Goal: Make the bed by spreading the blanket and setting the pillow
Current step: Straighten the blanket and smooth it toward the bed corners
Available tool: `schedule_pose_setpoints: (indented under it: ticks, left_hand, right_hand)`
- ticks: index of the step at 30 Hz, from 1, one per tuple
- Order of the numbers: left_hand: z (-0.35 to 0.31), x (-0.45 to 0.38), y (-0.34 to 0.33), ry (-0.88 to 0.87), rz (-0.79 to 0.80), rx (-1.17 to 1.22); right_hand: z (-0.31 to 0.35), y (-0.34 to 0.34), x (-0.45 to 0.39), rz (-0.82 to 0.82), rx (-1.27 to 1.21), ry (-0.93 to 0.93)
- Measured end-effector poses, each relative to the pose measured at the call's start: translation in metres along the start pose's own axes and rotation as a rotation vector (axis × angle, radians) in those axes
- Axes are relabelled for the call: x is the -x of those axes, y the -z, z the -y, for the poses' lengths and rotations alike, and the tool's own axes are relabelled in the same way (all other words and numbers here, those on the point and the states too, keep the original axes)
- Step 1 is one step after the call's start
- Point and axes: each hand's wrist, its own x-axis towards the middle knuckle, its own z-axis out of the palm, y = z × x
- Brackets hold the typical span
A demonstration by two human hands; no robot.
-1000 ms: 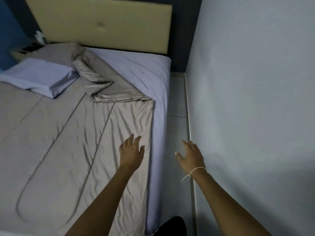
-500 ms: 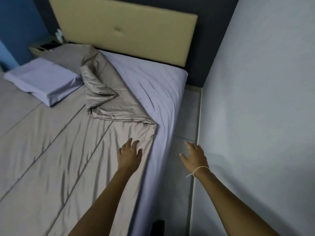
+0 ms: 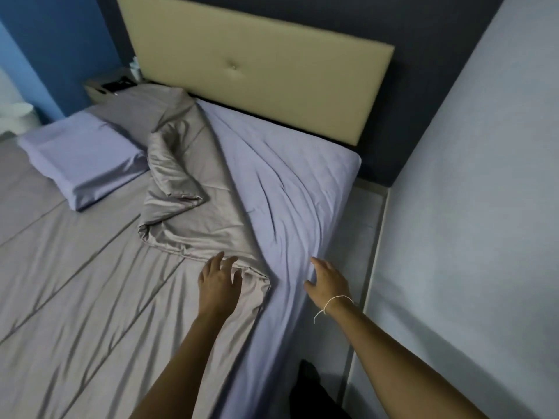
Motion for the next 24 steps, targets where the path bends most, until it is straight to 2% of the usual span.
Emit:
schedule_pose_setpoints:
  ticks: [8, 17, 24]
  left_hand:
    - [-0.005, -0.095, -0.017, 0.334, -0.089, -0.084]
    - [-0.023, -0.184, -0.066, 0.545, -0.076, -0.110]
    - [-0.041, -0.281, -0.095, 0.652, -0.076, -0.045]
  right_hand:
    - [-0.010, 0.043, -0.170, 0.119, -0.050, 0.159]
    - [0.013, 0.043, -0.300, 0.338, 0.008, 0.393]
    - [0.026, 0.080, -0.419, 0.360, 0.100, 0.468]
